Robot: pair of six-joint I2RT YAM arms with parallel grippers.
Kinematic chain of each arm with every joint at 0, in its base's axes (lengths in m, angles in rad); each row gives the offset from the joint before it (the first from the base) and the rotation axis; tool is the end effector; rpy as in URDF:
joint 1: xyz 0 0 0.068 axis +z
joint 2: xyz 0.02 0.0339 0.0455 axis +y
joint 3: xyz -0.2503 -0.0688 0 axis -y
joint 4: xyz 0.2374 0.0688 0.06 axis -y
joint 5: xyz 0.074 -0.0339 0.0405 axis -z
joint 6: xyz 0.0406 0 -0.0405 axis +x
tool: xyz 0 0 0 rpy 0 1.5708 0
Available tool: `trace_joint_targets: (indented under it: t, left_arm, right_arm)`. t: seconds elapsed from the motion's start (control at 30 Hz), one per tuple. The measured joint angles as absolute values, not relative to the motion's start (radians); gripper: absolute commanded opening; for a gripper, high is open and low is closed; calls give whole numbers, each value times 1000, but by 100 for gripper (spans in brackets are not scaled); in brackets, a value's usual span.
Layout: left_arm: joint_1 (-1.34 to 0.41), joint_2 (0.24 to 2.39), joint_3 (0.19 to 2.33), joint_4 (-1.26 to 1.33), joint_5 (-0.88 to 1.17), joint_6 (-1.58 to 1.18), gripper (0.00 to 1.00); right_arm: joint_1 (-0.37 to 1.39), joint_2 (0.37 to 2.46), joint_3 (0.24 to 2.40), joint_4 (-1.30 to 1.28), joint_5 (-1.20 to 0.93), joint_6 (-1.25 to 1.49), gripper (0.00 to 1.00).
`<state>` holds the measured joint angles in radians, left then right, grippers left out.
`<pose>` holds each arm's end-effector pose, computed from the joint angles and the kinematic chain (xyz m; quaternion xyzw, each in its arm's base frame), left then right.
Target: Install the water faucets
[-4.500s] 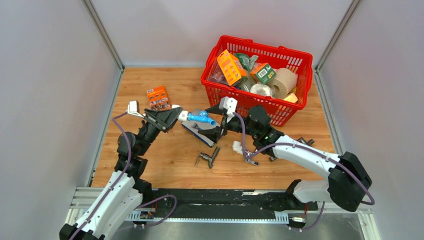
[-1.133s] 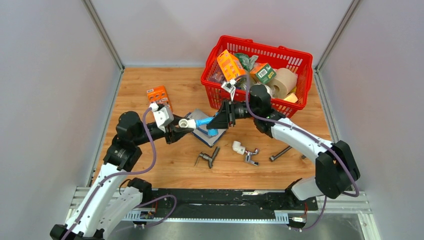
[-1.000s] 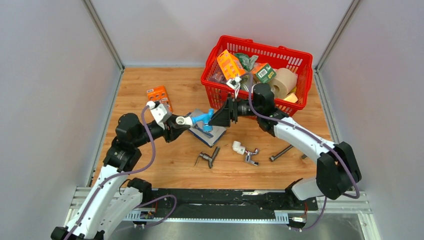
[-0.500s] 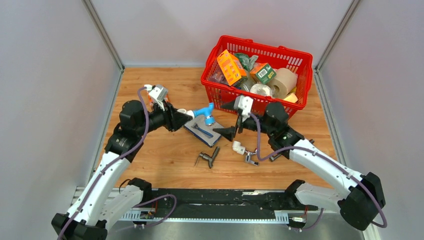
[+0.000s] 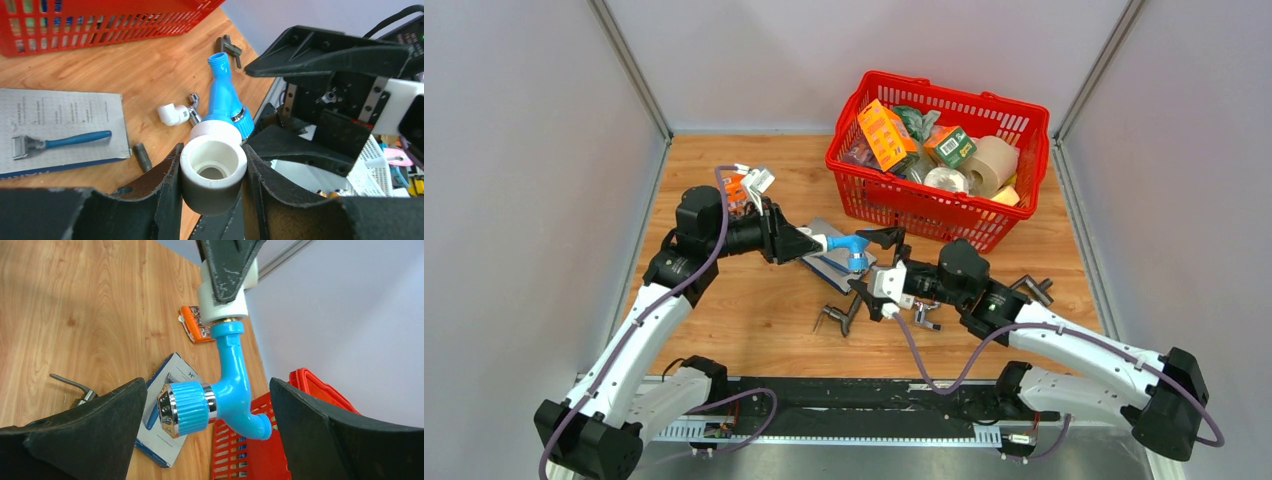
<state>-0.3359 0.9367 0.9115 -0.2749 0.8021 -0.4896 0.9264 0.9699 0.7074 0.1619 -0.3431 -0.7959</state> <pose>0.1869 -0.0962 0.3389 0.1741 0.7566 -0.5070 0.3744 0.1302 0.1961 0.3050 -0.6290 0.3894 0.1694 0.6512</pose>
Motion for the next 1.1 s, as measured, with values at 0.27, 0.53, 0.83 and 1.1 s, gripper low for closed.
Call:
trace_joint_targets:
  t: [0.27,0.53,0.83,1.1]
  left_arm:
    - [-336,937,912,-263,852,-537,0]
    - [-336,937,916,-277,876,-516,0]
    - [-340,876,959,-434,876,-149,0]
    - [-347,710,894,-444,862,199,0]
  right_arm:
    - [1029,1037,702,149,-152,-936,99]
    - [1059,1049,680,186,-8,-1007,63]
    - [1026,1063,774,41,-191,-894,12]
    - [822,1134,918,-30,-679,-582,30]
